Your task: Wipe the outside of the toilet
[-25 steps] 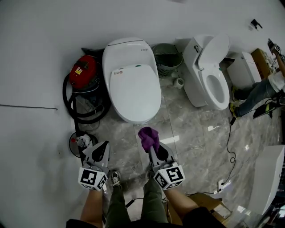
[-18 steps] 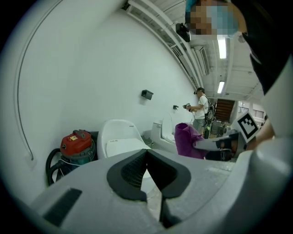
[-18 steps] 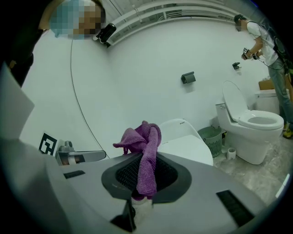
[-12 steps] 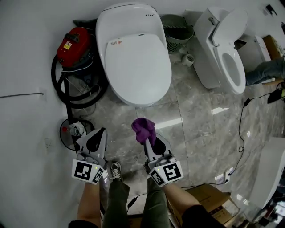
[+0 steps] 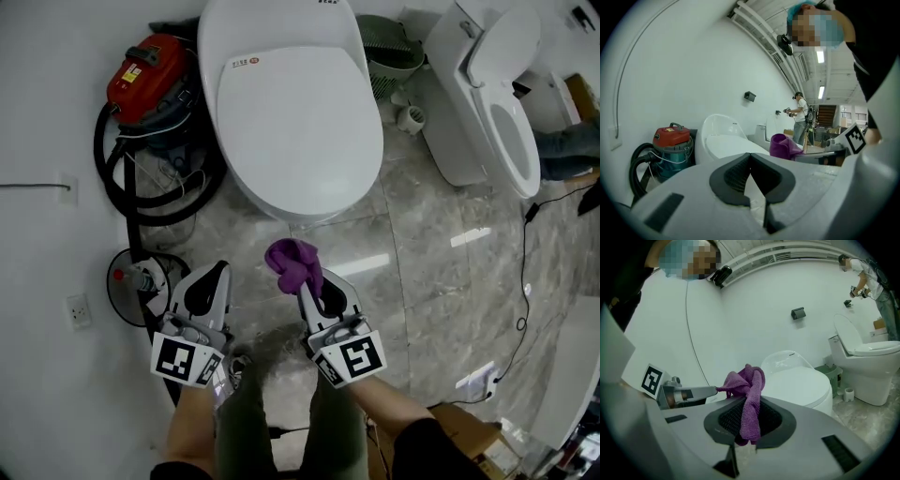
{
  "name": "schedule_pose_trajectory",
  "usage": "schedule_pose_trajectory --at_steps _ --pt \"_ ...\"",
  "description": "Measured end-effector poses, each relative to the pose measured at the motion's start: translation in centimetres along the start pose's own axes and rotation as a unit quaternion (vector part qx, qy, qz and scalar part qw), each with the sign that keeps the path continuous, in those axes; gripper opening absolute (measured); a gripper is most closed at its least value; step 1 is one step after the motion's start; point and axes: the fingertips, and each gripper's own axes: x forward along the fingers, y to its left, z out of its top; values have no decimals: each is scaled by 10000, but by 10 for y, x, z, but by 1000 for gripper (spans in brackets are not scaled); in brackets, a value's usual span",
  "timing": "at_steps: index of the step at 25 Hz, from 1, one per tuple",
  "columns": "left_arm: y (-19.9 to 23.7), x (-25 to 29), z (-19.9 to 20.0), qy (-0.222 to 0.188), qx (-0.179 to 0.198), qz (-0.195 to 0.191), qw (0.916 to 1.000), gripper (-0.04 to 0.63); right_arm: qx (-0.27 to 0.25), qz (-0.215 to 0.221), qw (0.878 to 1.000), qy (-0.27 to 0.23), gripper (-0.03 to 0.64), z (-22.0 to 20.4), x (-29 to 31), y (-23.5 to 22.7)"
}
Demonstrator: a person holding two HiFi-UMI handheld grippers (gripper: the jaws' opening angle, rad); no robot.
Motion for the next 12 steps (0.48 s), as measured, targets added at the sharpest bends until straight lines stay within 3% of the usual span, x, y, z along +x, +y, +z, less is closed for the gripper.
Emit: schedule_pose_trajectory --at_steps 12 --pt "46 52 -124 -331 383 -195 9985 6 -186 753 9954 -571 44 -108 84 -31"
